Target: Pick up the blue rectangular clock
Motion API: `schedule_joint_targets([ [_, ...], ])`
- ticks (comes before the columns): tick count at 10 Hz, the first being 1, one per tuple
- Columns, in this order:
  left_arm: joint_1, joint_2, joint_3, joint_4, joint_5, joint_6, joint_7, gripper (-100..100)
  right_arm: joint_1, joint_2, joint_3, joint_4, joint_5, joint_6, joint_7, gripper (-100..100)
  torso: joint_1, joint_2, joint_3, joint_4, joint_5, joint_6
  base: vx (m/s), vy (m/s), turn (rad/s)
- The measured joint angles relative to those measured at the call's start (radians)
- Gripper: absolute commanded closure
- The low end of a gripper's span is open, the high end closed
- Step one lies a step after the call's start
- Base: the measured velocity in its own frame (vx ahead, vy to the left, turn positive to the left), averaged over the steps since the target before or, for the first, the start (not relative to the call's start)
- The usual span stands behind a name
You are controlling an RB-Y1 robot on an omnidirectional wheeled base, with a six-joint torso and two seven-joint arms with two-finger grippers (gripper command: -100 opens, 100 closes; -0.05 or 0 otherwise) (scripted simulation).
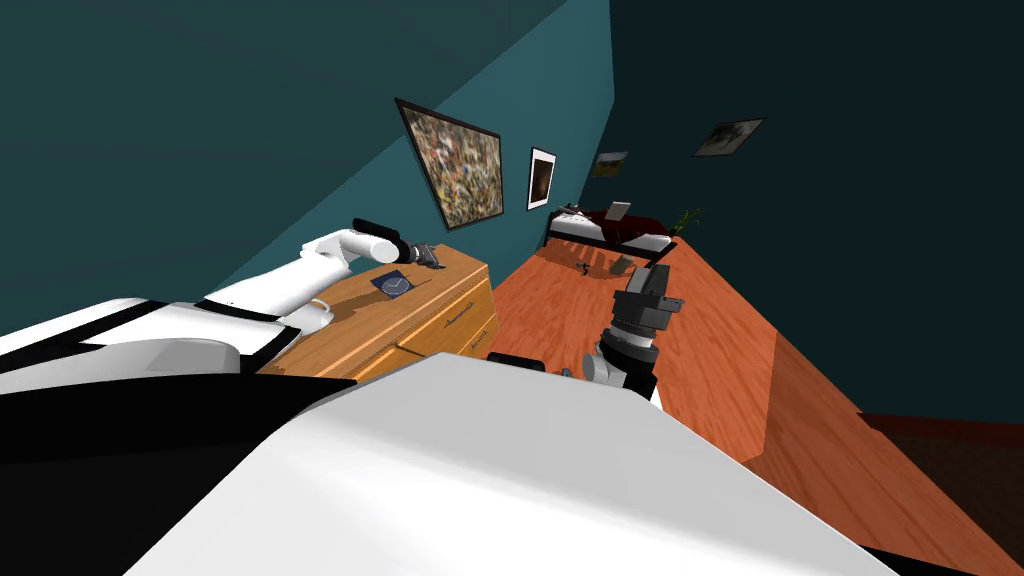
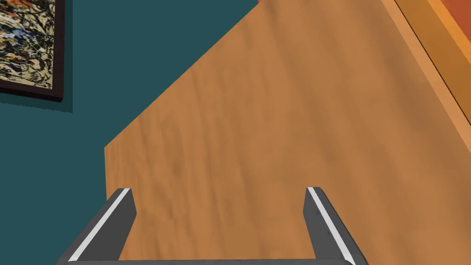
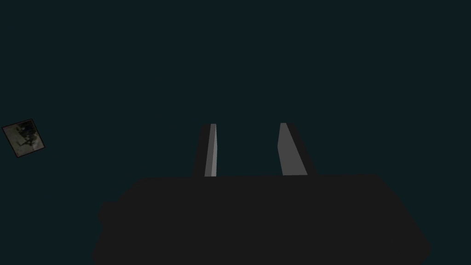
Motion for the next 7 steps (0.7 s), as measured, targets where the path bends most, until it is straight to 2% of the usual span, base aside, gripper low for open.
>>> schedule_joint_targets([
  [2, -0.010, 0.018, -0.001, 0.022, 0.037, 0.053, 0.012, -100, 0.000, 0.000, 0.000, 0.000, 0.000, 0.000, 0.000, 0, -0.002, -0.001, -0.001, 0.000, 0.000, -0.001, -0.023, 0.038, -0.053],
  [3, -0.022, 0.041, -0.001, 0.049, 0.074, 0.083, 0.020, -100, 0.000, 0.000, 0.000, 0.000, 0.000, 0.000, 0.000, 0, -0.002, -0.001, 0.000, 0.000, 0.000, 0.000, -0.031, 0.052, -0.086],
  [5, -0.024, 0.053, -0.003, 0.054, 0.089, 0.132, 0.047, -100, 0.000, 0.000, 0.000, 0.000, 0.000, 0.000, 0.000, 0, -0.002, -0.001, -0.001, 0.000, 0.000, 0.000, -0.026, 0.043, -0.059],
  [6, -0.028, 0.074, -0.002, 0.073, 0.120, 0.158, 0.061, -100, 0.000, 0.000, 0.000, 0.000, 0.000, 0.000, 0.000, 0, -0.001, -0.001, 0.000, 0.000, 0.000, 0.000, -0.041, 0.064, -0.059],
  [7, -0.043, 0.080, -0.009, 0.091, 0.134, 0.190, 0.071, -100, 0.000, 0.000, 0.000, 0.000, 0.000, 0.000, 0.000, 0, -0.001, 0.000, 0.000, 0.000, 0.000, 0.000, -0.054, 0.065, -0.088],
])
